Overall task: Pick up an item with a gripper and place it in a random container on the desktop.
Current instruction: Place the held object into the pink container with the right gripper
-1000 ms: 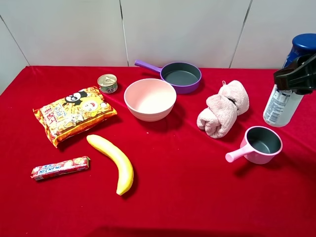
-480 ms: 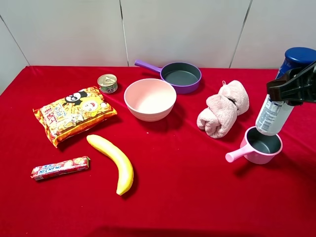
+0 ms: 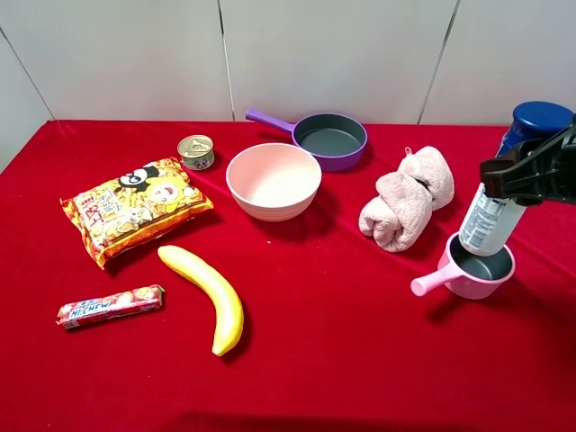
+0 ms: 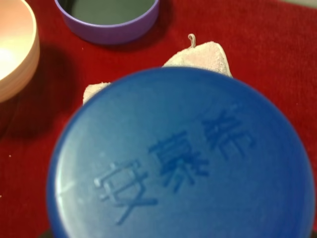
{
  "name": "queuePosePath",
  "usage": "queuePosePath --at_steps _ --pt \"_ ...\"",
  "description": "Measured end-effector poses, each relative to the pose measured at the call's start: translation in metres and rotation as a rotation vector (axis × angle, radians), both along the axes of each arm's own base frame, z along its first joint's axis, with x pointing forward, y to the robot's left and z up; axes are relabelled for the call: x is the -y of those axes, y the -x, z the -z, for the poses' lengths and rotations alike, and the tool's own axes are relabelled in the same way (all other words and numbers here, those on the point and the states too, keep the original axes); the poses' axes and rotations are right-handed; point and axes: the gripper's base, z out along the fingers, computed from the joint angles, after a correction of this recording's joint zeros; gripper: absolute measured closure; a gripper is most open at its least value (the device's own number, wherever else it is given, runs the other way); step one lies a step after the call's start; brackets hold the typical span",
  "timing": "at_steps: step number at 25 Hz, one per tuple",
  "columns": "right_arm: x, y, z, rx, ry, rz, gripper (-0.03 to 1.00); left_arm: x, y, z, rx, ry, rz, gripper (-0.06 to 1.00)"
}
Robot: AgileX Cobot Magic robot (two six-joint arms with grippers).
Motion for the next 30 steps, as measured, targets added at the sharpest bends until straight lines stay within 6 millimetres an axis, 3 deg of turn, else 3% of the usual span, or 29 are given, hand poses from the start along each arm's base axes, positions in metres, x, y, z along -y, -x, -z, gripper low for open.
queuePosePath --at_steps 10,30 --pt "0.001 0.003 0.009 -0.022 0.015 -0.003 0.61 0.000 0.000 0.000 0.000 0.001 -0.001 -0.03" --pt "-0.006 -0.016 0.033 -0.110 0.028 -0.001 0.61 0.000 0.000 0.000 0.000 0.001 -0.001 -0.03"
